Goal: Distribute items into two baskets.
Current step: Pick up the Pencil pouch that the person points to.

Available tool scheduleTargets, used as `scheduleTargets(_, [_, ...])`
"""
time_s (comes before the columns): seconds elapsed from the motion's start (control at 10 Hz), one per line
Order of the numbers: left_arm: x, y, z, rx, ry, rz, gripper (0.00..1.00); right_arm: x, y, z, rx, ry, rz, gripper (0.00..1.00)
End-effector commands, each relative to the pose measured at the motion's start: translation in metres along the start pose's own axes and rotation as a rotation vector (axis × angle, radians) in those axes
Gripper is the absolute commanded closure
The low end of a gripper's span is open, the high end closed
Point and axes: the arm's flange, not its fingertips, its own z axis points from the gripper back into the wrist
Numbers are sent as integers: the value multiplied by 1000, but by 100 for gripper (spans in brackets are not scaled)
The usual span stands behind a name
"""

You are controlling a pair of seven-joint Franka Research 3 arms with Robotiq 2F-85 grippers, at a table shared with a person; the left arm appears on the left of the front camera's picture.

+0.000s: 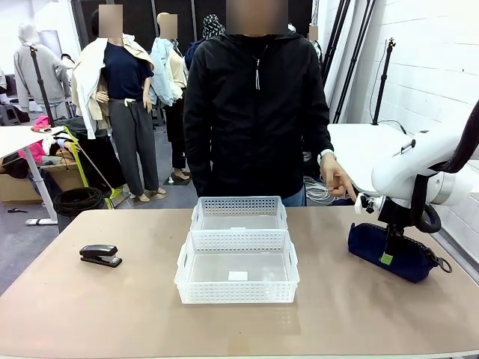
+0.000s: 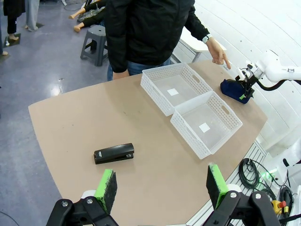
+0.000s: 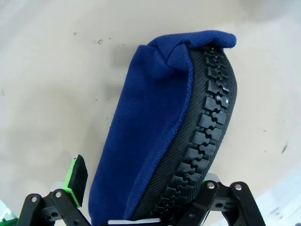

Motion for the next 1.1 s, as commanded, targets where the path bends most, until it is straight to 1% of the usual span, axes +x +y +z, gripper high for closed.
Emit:
scheduleTargets(0.0, [0,1,0,-10,-22,-9,0,1,-1,-3,-20,32,-5,0])
scheduleTargets(0.1, [0,1,0,-10,-22,-9,0,0,-2,-1,-17,33,-1,0])
scheduleTargets(0.6, [0,1,0,-10,-22,-9,0,-2,-5,4,-18,49,15,100])
scheduleTargets(1.0, [0,1,0,-10,-22,-9,0,-3,-7,8,8,71,20,100])
